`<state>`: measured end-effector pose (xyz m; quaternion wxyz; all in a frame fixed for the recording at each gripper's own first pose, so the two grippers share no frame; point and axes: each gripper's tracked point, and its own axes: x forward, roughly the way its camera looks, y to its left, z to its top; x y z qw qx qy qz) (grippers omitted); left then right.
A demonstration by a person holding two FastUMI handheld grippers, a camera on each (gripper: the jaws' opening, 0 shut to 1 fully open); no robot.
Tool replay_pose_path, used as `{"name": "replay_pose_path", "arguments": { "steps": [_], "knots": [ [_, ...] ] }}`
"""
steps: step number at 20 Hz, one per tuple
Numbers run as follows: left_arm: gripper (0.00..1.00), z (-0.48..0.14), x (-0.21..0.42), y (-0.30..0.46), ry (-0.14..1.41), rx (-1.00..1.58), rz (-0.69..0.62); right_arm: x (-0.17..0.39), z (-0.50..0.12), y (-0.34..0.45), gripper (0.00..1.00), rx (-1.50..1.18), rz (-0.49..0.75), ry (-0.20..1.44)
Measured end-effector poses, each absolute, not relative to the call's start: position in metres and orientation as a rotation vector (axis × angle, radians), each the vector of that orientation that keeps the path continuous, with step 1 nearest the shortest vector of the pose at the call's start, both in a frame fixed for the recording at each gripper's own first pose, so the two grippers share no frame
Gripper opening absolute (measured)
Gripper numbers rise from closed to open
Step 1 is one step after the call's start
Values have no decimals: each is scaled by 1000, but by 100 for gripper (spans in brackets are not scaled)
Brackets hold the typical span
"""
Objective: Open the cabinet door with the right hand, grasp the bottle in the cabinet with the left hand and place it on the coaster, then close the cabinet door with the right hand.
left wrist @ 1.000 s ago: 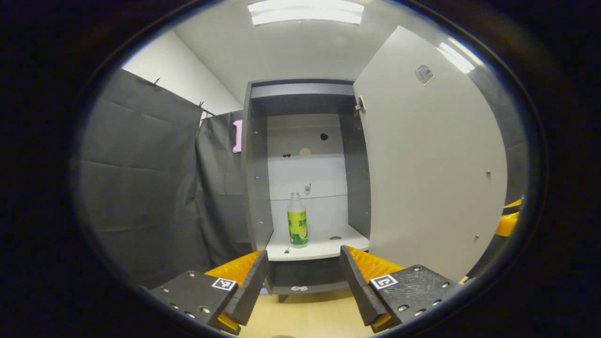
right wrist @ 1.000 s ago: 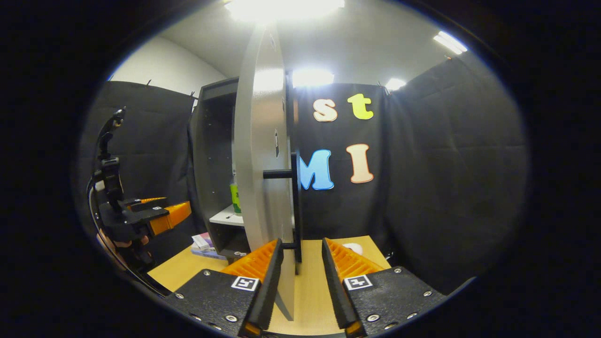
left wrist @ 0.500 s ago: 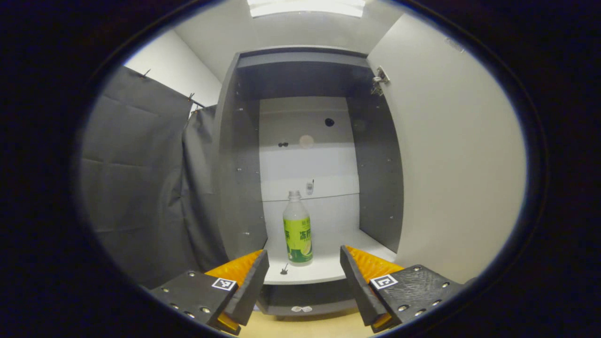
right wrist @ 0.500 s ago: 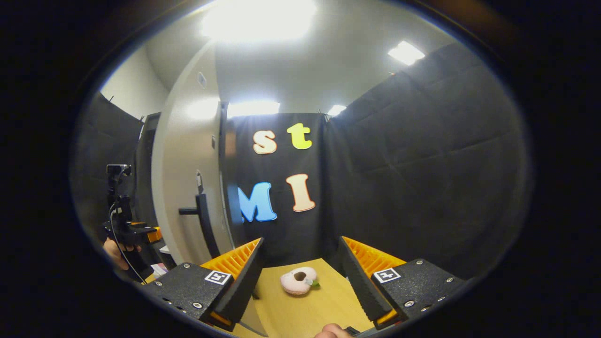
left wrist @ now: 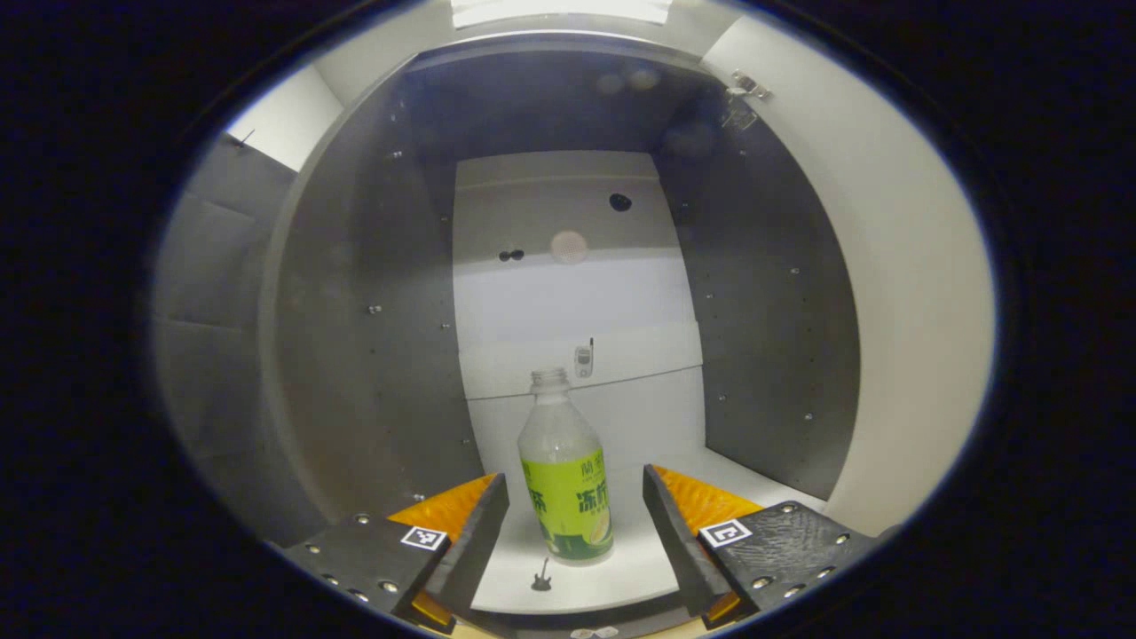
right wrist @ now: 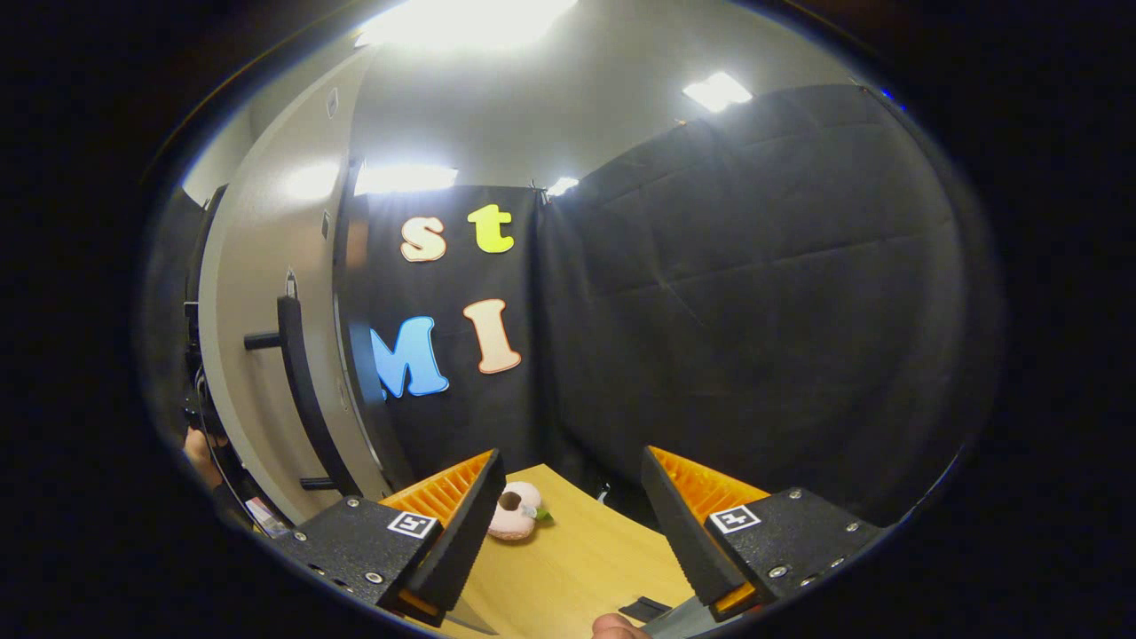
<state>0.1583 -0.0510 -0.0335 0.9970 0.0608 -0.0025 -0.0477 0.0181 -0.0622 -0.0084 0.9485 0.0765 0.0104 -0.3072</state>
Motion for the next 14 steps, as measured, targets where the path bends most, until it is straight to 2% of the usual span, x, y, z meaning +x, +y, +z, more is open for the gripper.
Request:
{"name": "replay_pose_path", "arguments": {
  "steps": [4,5,8,10,11,12,13,14],
  "knots": [
    [87,-33,192,-46,-21,123,-98,22,-15,-54,95,158,-630,42],
    [92,-35,198,-46,-20,123,-103,25,-16,-52,95,172,-632,43],
    [92,-47,209,-49,-3,95,-126,28,-14,-51,95,225,-659,27],
    [82,-52,212,-45,1,82,-112,30,-15,-50,95,233,-669,30],
    [92,-53,214,-48,0,66,-126,30,-17,-51,95,226,-673,40],
    [92,-57,218,-50,8,58,-142,29,-19,-52,95,211,-678,55],
    [85,-62,222,-51,18,60,-144,27,-21,-53,95,197,-682,66],
    [85,-62,213,-48,21,61,-141,24,-21,-53,95,189,-683,70]
  ]
}}
